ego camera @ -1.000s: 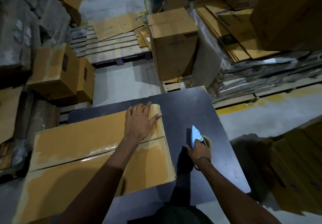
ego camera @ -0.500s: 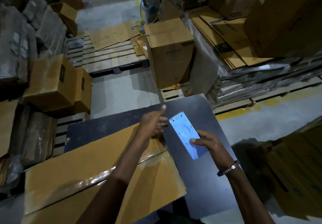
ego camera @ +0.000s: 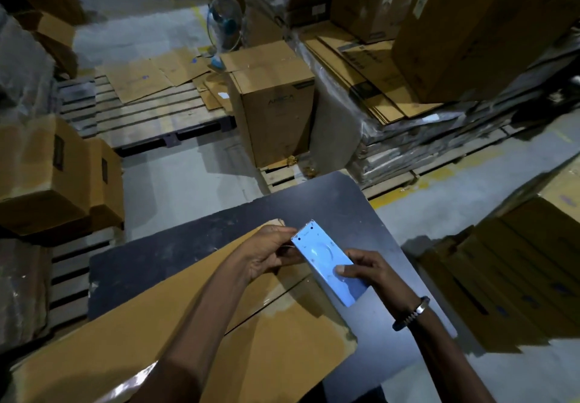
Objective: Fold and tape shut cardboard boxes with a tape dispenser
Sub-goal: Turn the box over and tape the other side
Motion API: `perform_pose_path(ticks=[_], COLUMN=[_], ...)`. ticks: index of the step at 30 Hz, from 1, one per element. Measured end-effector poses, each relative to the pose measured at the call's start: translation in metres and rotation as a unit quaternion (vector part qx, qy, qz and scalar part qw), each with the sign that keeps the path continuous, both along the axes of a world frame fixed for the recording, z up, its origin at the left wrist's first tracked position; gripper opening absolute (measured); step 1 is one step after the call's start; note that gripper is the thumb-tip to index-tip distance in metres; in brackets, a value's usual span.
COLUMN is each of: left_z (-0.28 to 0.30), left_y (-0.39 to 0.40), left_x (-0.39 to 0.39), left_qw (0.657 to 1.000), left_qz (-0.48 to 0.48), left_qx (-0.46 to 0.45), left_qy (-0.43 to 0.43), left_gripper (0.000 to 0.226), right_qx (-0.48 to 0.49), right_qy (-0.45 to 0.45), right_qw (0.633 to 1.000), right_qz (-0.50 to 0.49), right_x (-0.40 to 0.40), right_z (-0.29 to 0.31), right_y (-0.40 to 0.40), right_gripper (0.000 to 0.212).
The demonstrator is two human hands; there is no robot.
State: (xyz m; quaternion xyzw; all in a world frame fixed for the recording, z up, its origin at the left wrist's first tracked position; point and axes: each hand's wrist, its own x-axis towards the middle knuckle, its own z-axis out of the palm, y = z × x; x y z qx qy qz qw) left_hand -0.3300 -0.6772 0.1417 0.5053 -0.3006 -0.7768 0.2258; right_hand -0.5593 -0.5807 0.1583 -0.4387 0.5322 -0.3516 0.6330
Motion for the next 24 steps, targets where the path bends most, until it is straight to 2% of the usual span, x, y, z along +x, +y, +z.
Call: perform_pose_path(ticks=[1,5,8,10,12,15,17,22,24], left_z=[-0.001,-0.003,-0.005,-0.009,-0.017,-0.028,-0.033,-0.053,-0.061], left_y=[-0.007,-0.037,-0.060,-0.070,-0.076,-0.085,-0.089,-0.081,-0.082], left_x=[0.001,0.017,0.040,0.052,0.055,0.048,0.044,0.041,0.046], left_qw=[1.000,0.999,0.998,0.998,0.991,0.963,0.963,0.963,0.956], left_qz=[0.004,-0.006,0.035,0.033,-0.005,0.017,0.028,-0.030,-0.071], left_qx=[-0.001,0.029,0.031,0.000,-0.067,-0.143,-0.131,-0.095,-0.076], left_qy=[-0.007,-0.017,-0.034,-0.047,-0.113,-0.229,-0.234,-0.250,-0.275], left_gripper=[0.021,0.006,0.005,0.013,0.022,0.029,0.031,0.024,0.036], right_qx=[0.008,0.023,0.043,0.065,0.078,0.103,0.104,0.114,0.111], right_qy=[0.003,0.009,-0.003,0.000,0.017,0.050,0.094,0.177,0.202], right_qw=[1.000,0.999,0.997,0.994,0.991,0.980,0.977,0.965,0.960], right_qz=[-0.015,-0.044,-0.065,-0.083,-0.108,-0.163,-0.159,-0.159,-0.156], right_x=[0.005,0.030,0.040,0.047,0.054,0.062,0.065,0.073,0.077], right_z=[0.001,0.010,0.011,0.009,0.002,-0.001,0.000,0.000,0.001], right_y=[0.000,-0.005,-0.009,-0.007,-0.010,-0.024,-0.034,-0.049,-0.052], right_gripper=[0.054,0.038,0.043,0.051,0.065,0.059,0.063,0.045,0.041])
